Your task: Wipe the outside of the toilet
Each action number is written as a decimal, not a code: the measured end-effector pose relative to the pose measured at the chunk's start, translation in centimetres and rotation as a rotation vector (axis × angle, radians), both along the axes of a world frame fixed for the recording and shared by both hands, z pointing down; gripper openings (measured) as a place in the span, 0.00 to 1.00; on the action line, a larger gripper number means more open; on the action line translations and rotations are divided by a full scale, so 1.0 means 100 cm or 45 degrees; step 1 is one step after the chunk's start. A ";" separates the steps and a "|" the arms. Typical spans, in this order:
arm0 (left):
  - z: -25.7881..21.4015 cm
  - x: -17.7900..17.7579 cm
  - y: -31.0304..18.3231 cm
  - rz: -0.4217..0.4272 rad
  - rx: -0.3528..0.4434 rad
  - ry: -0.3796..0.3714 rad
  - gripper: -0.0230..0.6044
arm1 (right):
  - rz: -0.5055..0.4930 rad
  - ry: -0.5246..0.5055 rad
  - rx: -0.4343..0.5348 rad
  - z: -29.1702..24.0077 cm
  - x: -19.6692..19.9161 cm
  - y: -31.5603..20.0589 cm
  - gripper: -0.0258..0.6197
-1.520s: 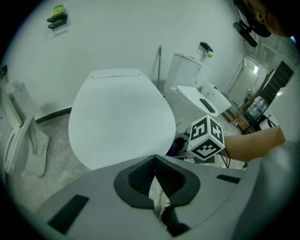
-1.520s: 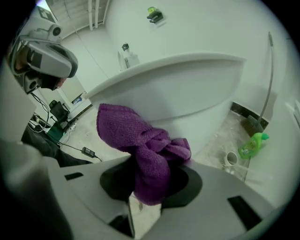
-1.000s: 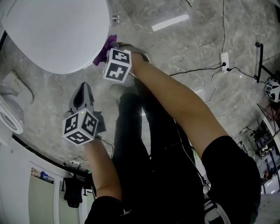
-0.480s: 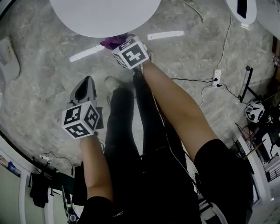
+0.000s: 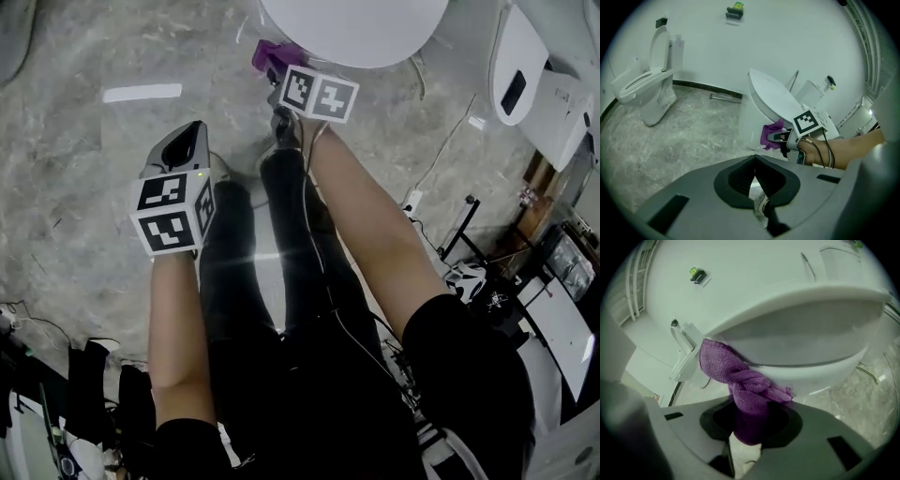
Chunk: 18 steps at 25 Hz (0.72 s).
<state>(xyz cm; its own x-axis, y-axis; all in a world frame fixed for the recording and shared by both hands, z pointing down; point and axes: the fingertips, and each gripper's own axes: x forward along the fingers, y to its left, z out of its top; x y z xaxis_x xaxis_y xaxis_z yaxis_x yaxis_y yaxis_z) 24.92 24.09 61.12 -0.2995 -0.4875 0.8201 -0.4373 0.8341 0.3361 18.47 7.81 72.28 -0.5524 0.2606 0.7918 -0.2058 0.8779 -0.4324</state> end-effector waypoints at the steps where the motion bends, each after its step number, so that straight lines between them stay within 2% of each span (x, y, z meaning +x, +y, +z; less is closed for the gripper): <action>1: 0.000 -0.005 0.008 -0.003 -0.003 -0.005 0.05 | 0.039 0.001 -0.002 -0.001 -0.004 0.004 0.23; 7: 0.000 -0.026 0.045 -0.087 0.028 0.007 0.05 | 0.206 0.019 0.066 -0.002 -0.022 0.020 0.23; 11: 0.004 -0.036 0.062 -0.085 0.059 0.032 0.05 | 0.320 0.029 0.110 -0.001 -0.032 0.025 0.23; 14: 0.009 -0.045 0.074 -0.079 0.053 0.049 0.05 | 0.413 0.038 0.099 0.000 -0.041 0.030 0.23; 18: 0.013 -0.060 0.073 -0.028 0.037 0.058 0.05 | 0.530 0.048 0.018 0.001 -0.054 0.035 0.23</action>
